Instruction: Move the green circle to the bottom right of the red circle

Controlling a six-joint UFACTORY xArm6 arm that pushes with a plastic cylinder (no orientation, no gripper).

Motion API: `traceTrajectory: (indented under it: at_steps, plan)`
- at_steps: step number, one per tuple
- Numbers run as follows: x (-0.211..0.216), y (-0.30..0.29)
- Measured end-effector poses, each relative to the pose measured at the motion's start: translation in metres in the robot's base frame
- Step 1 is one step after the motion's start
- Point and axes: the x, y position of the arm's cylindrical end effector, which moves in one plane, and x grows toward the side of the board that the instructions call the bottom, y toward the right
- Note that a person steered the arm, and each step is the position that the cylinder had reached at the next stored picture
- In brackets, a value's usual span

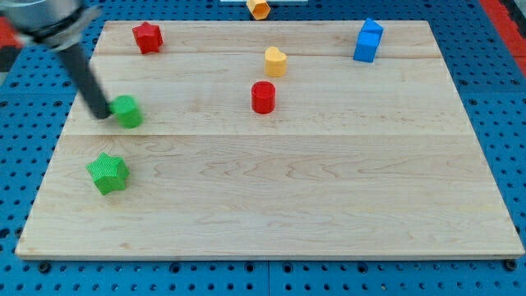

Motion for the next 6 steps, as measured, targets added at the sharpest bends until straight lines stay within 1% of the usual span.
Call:
traceTrajectory:
  at_steps: [1,2,3,4,5,6]
  plan:
    - [-0.031,0.094]
    - [-0.007,0.074]
    - [0.009,0.091]
    - [0.007,0.147]
    - [0.023,0.207]
    - [0.025,0.241]
